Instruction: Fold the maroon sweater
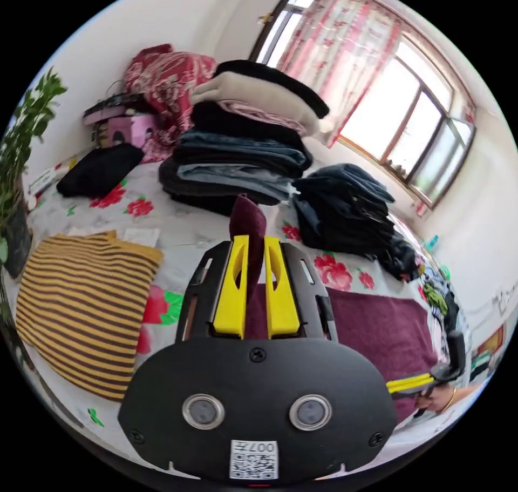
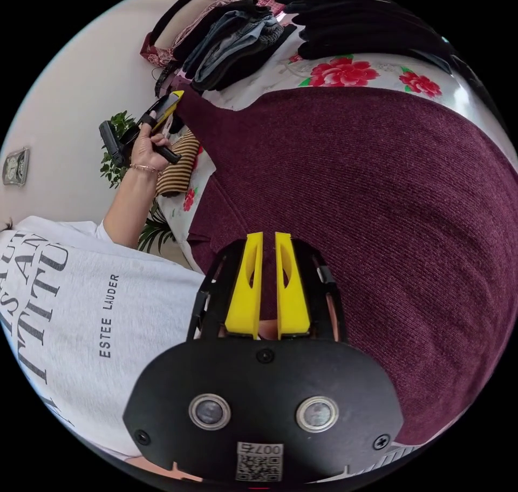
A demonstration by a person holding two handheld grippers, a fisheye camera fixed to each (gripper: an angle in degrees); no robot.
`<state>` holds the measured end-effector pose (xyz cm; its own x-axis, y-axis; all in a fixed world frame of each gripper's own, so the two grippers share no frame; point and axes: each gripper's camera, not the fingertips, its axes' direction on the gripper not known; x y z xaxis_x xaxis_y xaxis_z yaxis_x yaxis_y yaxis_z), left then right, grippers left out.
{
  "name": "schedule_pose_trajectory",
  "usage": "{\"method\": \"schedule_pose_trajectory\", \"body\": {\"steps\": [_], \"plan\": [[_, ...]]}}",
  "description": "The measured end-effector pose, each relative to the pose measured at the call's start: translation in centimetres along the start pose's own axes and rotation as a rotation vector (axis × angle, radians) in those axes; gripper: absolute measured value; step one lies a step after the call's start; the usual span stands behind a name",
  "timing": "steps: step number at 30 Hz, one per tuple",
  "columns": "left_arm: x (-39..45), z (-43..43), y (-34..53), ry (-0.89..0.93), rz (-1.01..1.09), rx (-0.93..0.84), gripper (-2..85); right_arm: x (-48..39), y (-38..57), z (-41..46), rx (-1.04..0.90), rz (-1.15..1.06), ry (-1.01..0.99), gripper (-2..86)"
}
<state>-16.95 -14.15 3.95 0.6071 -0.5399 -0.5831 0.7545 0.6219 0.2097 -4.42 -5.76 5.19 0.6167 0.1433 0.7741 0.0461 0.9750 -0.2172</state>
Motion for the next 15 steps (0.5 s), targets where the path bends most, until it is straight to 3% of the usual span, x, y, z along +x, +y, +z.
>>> {"method": "schedule_pose_trajectory", "body": {"steps": [2,4,7,15], "plan": [[5.9,0.4,2.8,0.078,0.201,-0.035,9.5,0.5,0.4,-0.4,0.03,0.027,0.008,4.0],[8.8,0.2,5.6,0.104,0.263,-0.063,9.9,1.3,0.6,-0.6,0.051,0.067,-0.008,4.2],[10.2,-0.4,9.2,0.162,0.237,-0.119,9.0,2.0,0.6,-1.1,0.102,0.104,-0.03,4.5],[4.5,1.3,9.8,0.035,0.18,-0.276,9.0,0.3,-9.5,-0.7,0.192,-0.002,-0.037,5.6]]}}
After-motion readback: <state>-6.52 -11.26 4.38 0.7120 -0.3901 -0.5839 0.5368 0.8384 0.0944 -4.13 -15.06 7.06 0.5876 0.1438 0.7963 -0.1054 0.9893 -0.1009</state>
